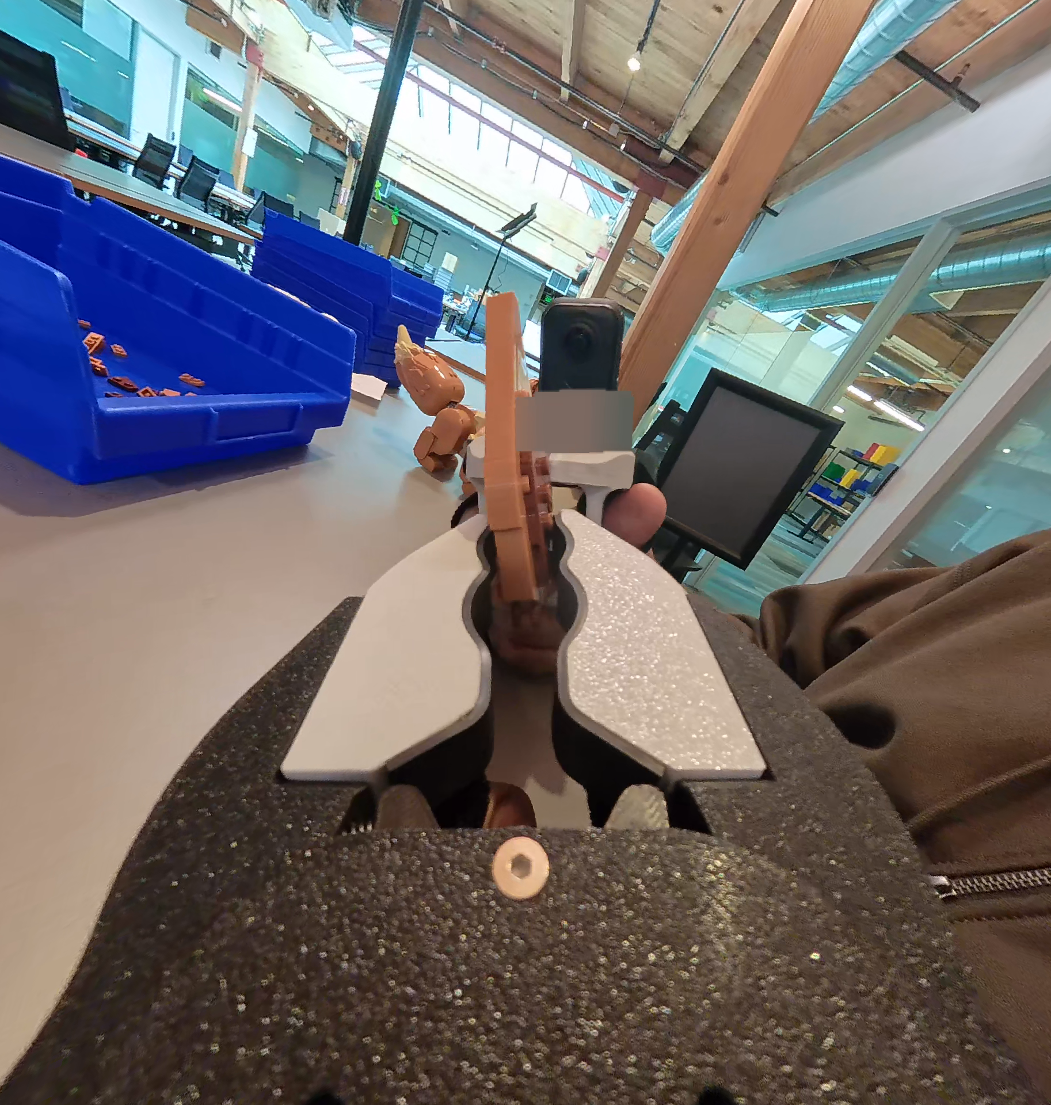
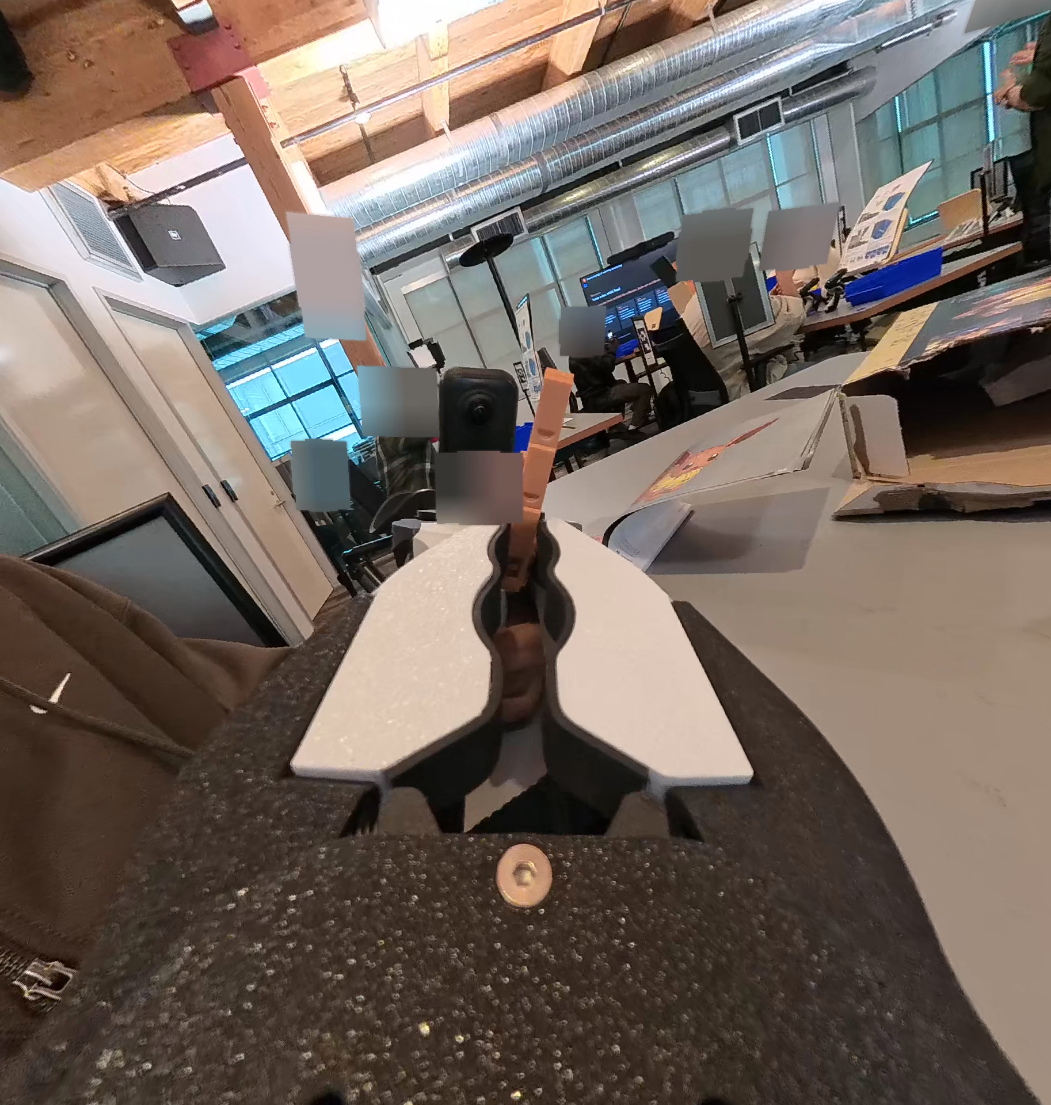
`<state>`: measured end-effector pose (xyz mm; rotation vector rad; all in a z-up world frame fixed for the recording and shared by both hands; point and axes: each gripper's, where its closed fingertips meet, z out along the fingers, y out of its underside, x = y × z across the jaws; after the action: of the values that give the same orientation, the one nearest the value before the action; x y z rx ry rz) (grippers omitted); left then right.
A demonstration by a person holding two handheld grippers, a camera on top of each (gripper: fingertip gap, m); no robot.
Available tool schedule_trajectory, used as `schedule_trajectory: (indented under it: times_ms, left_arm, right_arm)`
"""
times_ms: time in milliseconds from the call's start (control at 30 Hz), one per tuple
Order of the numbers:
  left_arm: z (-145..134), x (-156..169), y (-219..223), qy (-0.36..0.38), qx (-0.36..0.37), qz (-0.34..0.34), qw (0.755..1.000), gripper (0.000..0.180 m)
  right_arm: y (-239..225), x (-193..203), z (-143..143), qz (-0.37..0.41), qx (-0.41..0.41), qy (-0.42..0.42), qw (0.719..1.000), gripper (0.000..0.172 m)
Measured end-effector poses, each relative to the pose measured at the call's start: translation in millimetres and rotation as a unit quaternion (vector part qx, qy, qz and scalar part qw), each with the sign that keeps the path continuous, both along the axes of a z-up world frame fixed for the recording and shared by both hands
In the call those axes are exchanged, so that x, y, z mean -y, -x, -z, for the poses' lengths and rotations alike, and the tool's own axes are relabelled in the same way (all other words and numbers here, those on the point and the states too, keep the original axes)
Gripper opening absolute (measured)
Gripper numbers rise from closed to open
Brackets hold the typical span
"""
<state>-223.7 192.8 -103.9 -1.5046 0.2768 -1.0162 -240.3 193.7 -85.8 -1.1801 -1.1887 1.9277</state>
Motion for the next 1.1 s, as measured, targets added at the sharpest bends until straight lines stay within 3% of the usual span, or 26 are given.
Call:
schedule_trajectory:
  times_ms: [533,667,833,1000,1100]
  left_arm:
    - [-9.9,0.0,5.7,-0.028,0.016,-0.022,0.999,0.018]
    - [-11.9,-1.7,13.8,-0.036,0.008,-0.051,0.998,0.017]
    - [-6.2,-6.0,18.8,-0.025,-0.019,-0.080,0.996,0.017]
    - [11.5,-14.7,26.5,-0.011,-0.141,-0.152,0.978,0.017]
    - [24.2,-18.0,24.6,0.003,-0.206,-0.163,0.965,0.017]
  right_arm:
    - [-1.7,0.0,-4.2,0.031,-0.015,-0.040,0.999,0.008]
    - [-2.2,-6.4,-7.6,0.101,-0.030,-0.107,0.989,0.008]
    - [-9.1,-6.7,-16.5,0.224,-0.078,-0.296,0.925,0.011]
    - [-5.2,-12.6,2.7,0.265,-0.037,-0.479,0.836,0.025]
    - [-8.7,-15.9,7.4,0.278,-0.040,-0.565,0.776,0.024]
